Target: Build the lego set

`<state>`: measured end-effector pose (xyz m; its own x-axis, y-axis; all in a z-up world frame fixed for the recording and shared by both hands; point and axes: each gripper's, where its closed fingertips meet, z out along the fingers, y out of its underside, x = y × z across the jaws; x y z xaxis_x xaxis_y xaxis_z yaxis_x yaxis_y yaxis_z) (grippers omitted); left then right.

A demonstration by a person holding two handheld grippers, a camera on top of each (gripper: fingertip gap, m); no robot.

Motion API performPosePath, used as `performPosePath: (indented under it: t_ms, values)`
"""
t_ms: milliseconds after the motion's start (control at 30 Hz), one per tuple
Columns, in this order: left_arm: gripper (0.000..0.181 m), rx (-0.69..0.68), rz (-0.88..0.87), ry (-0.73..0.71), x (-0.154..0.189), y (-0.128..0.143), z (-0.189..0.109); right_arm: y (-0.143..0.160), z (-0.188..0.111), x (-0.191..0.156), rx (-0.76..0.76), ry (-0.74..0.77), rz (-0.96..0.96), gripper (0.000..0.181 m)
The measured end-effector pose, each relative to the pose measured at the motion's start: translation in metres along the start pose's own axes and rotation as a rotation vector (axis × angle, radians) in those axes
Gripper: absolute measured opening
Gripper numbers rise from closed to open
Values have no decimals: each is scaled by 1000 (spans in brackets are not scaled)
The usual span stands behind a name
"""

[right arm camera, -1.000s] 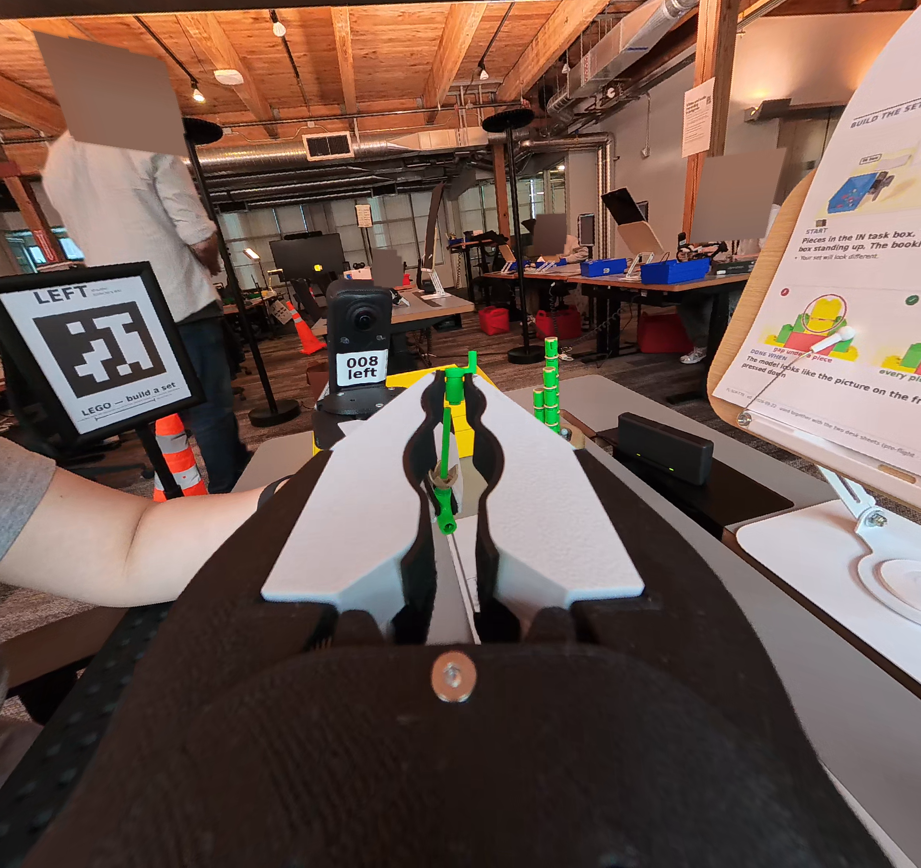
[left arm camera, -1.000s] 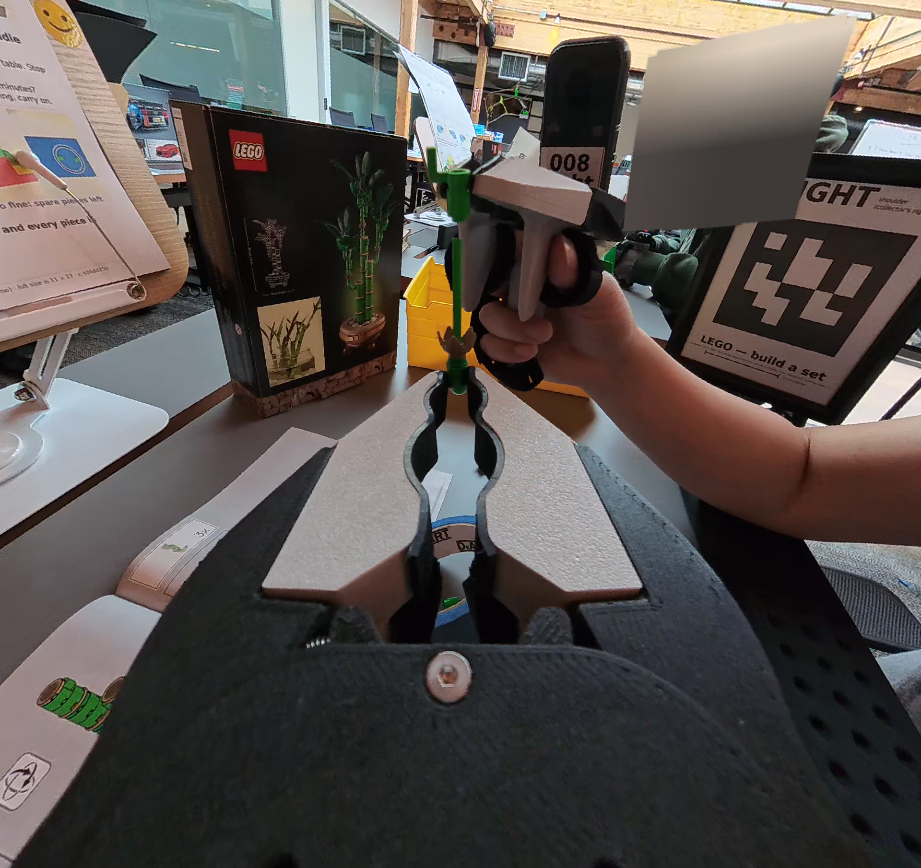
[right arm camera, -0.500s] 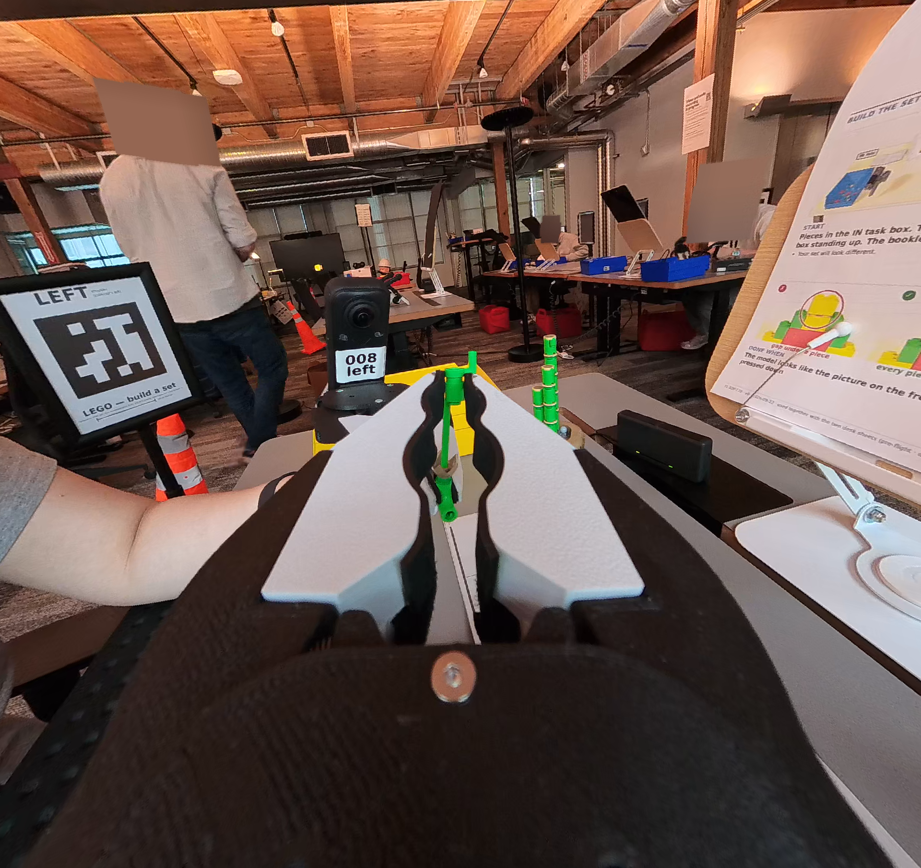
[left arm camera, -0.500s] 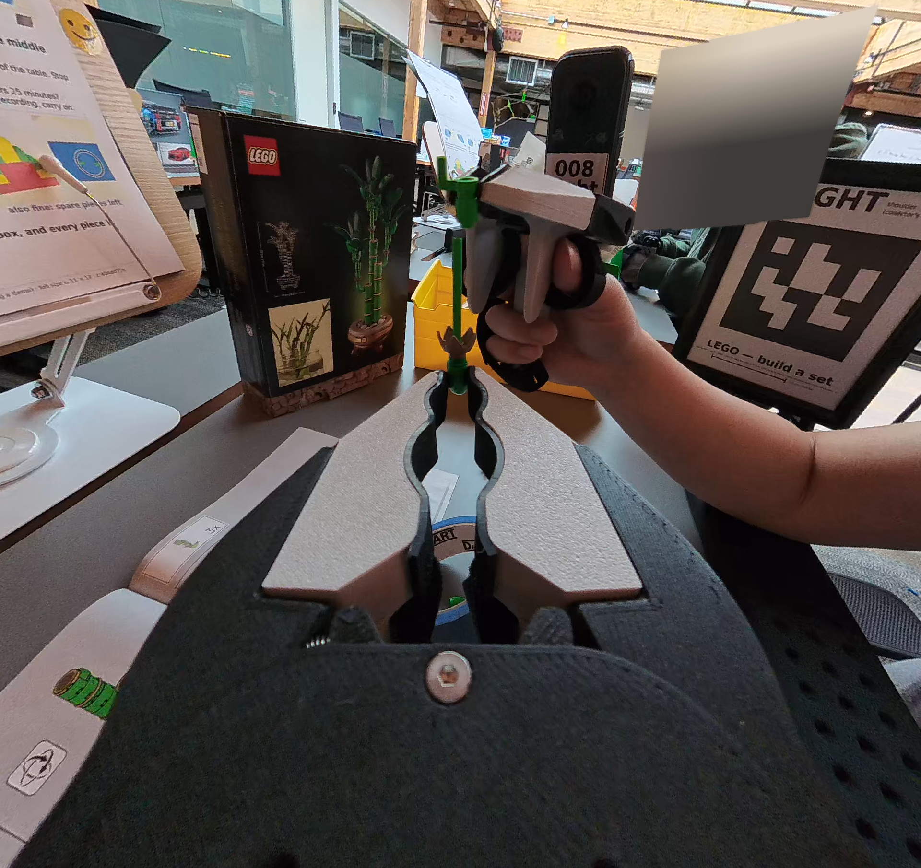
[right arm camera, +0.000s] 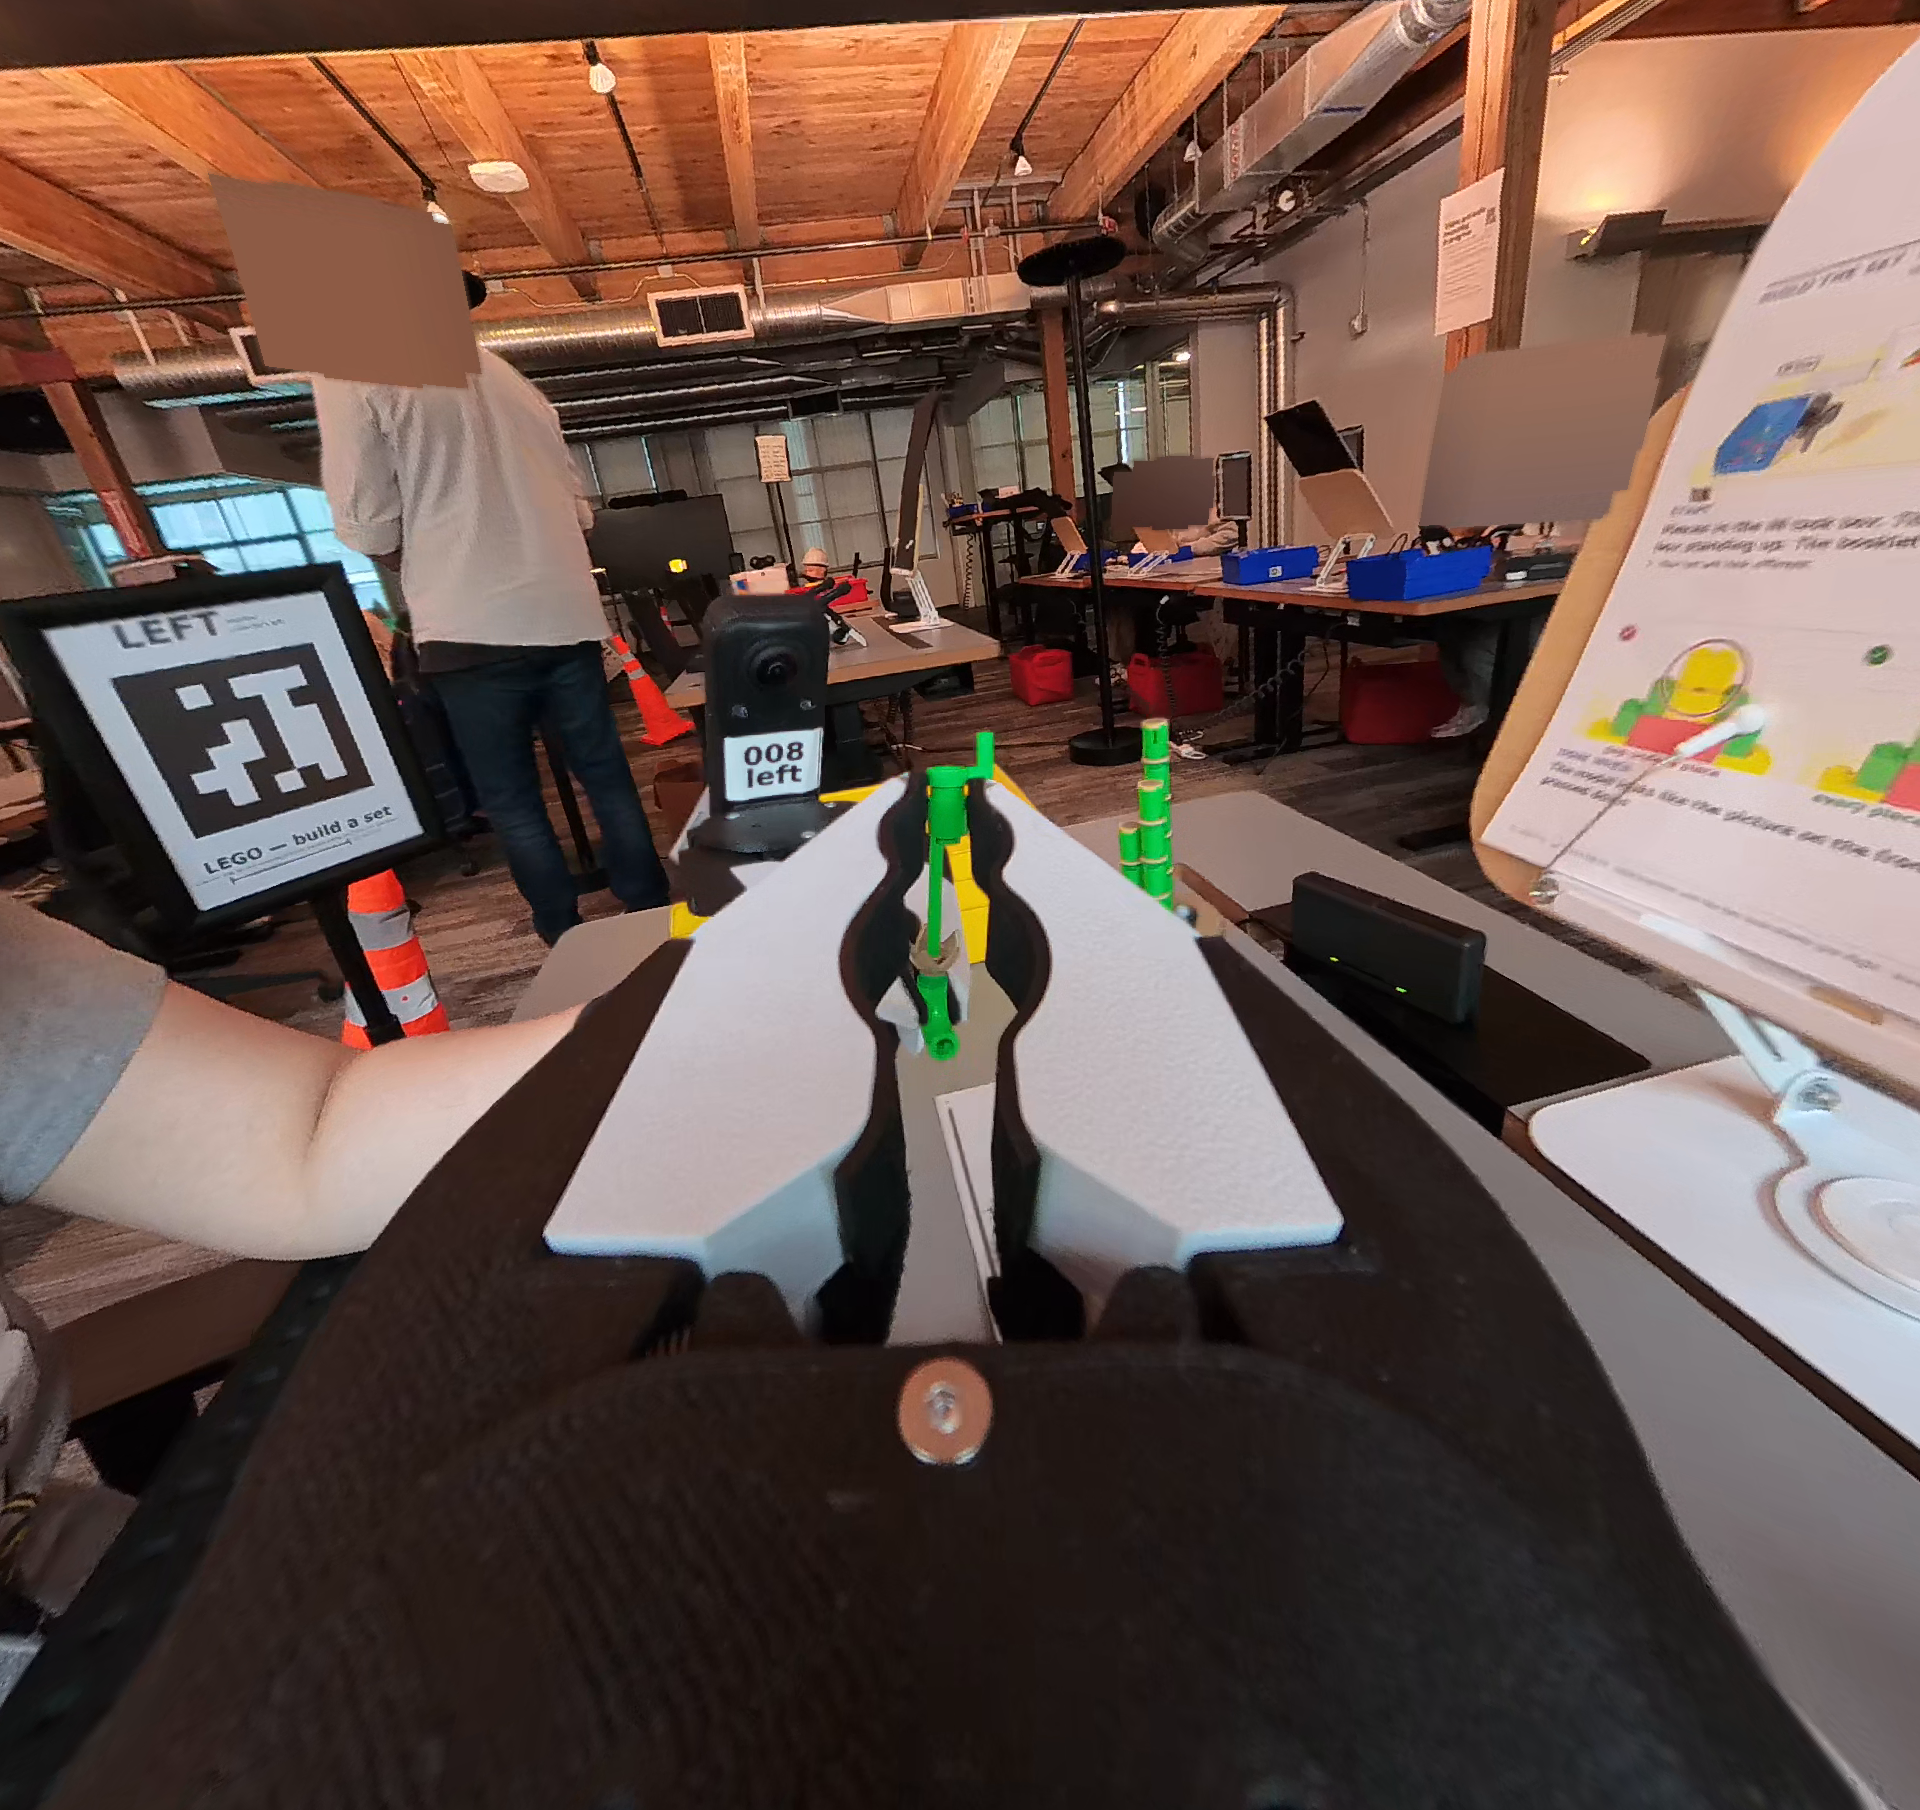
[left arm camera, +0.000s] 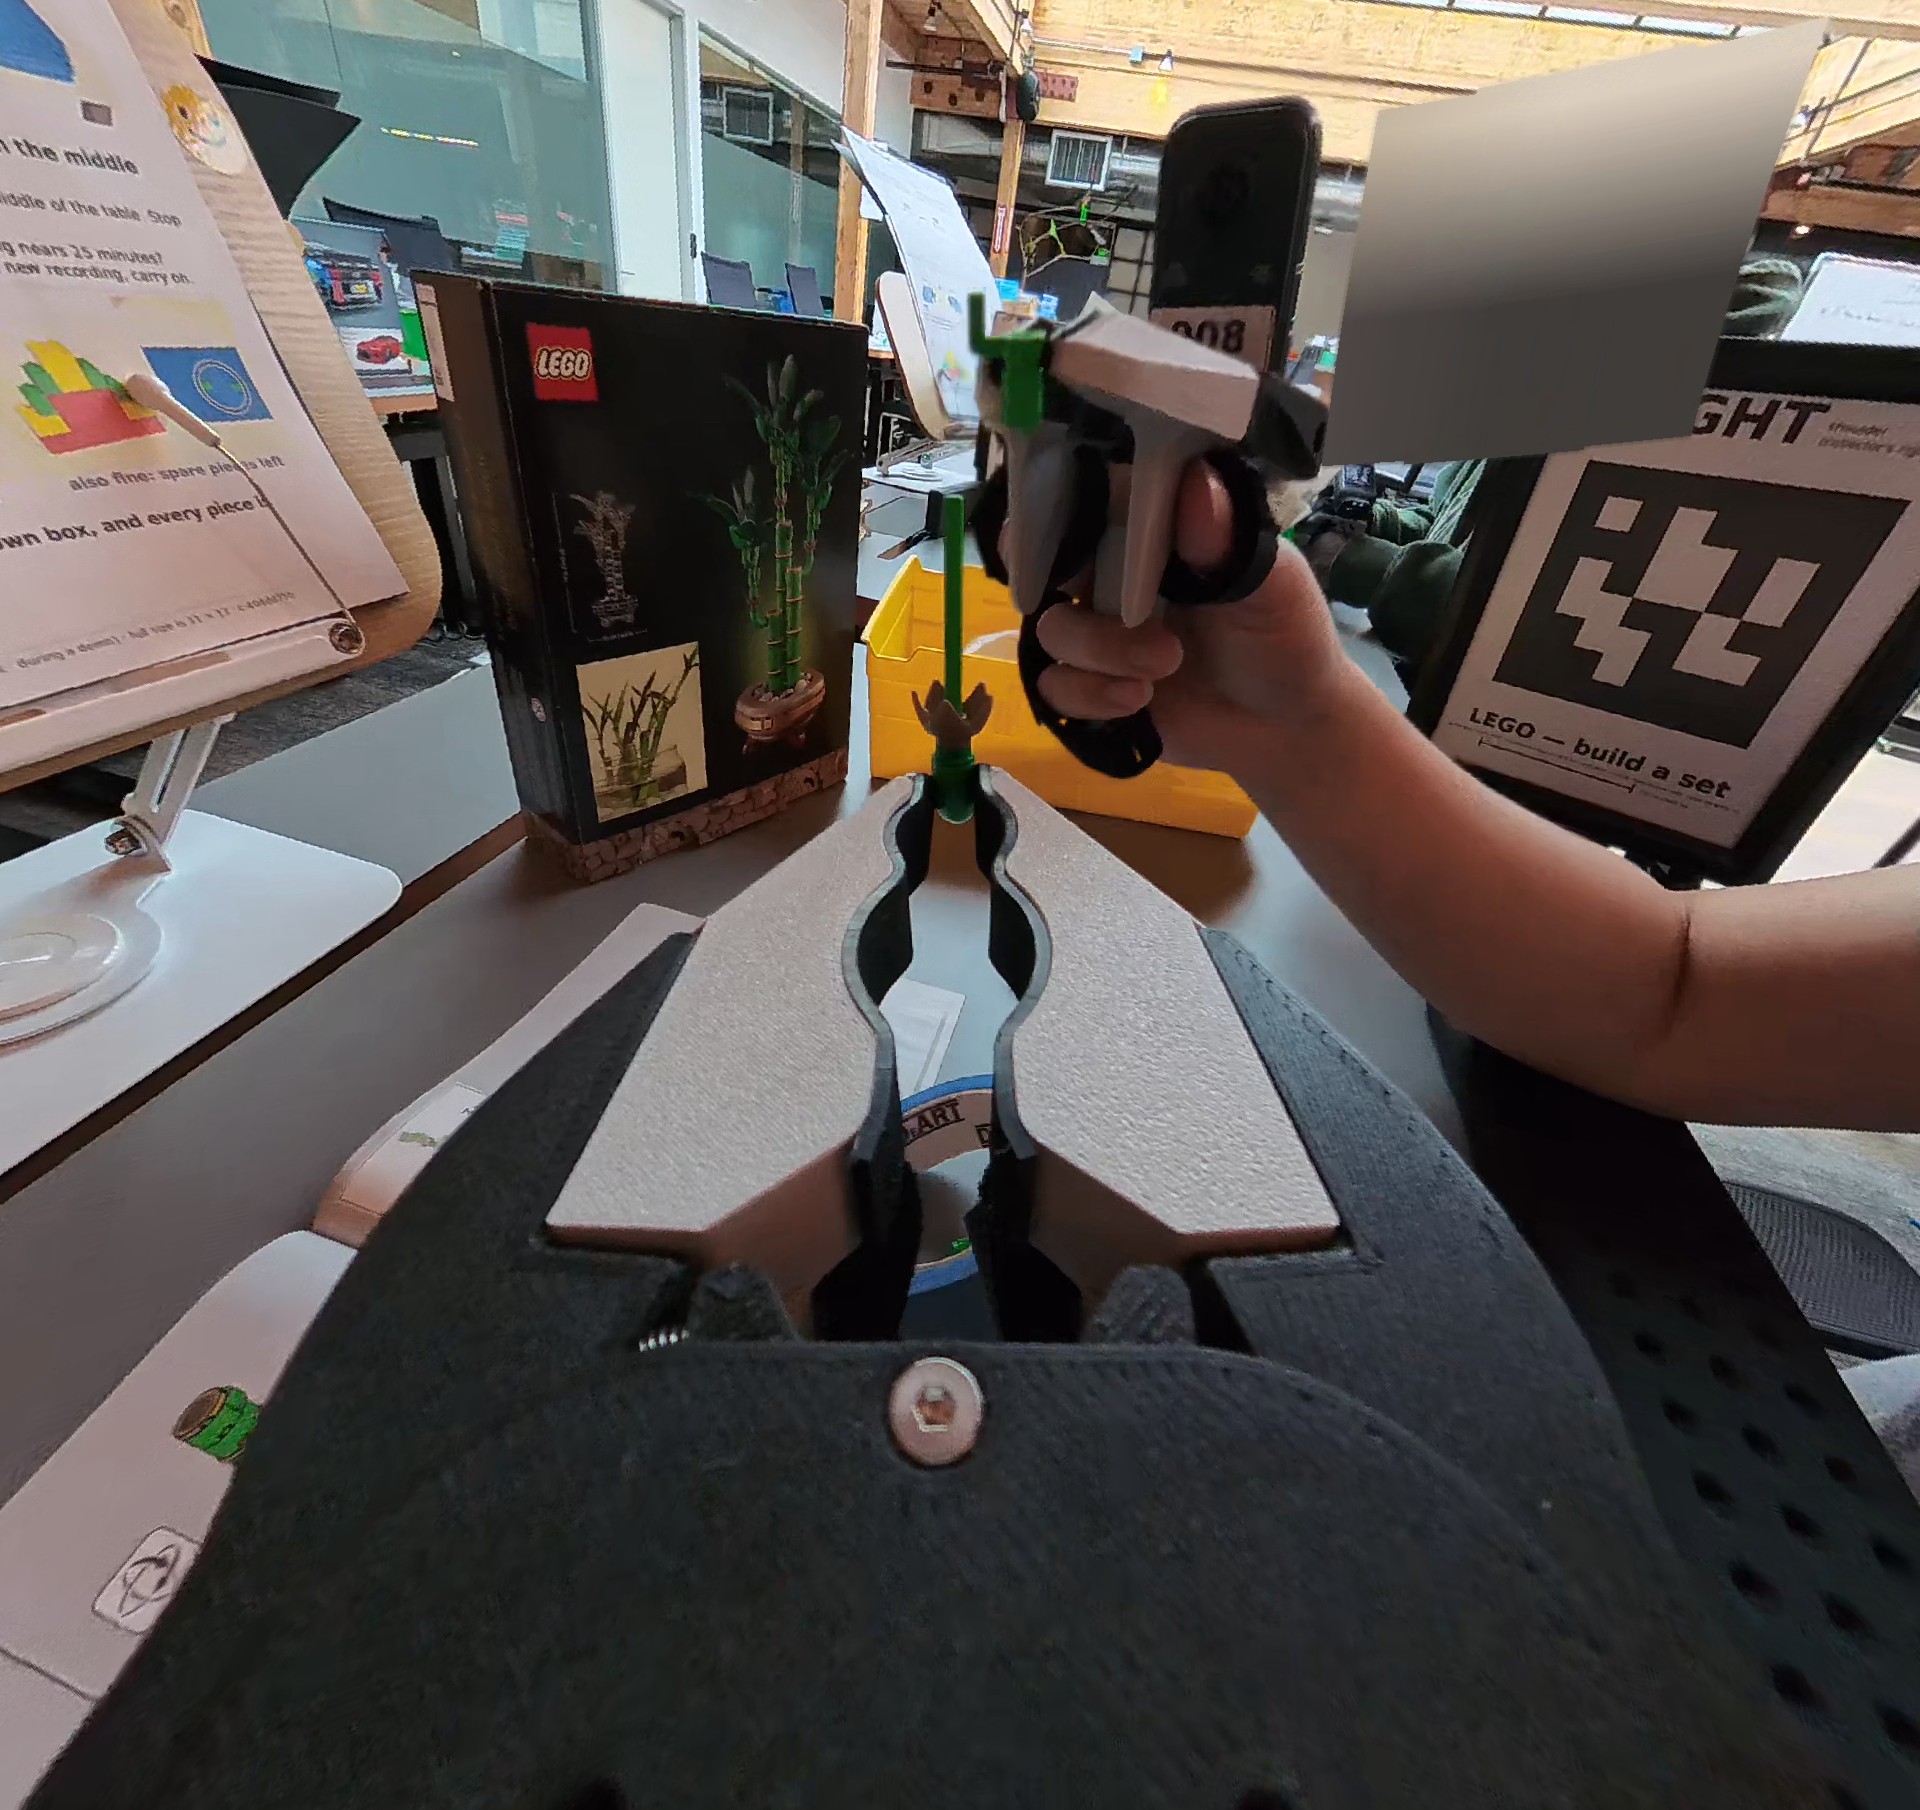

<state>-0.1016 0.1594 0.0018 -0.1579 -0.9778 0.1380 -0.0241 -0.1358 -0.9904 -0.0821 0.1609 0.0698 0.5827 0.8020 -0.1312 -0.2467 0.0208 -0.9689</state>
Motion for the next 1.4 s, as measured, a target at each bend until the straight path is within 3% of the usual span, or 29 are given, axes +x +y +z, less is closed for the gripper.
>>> performPosePath:
  t_ms: [333, 500, 1400]
  values:
    - [5, 37, 9, -40, -12, -15, -20, -101, -106, -3, 96, 294, -248, 4]
    - [5, 43, 8, -47, -13, -16, -23, -128, -138, -12, 190, 346, -268, 4]
    - [5, 28, -66, 106, 20, 1, 11, -118, -111, -23, 130, 302, -298, 4]
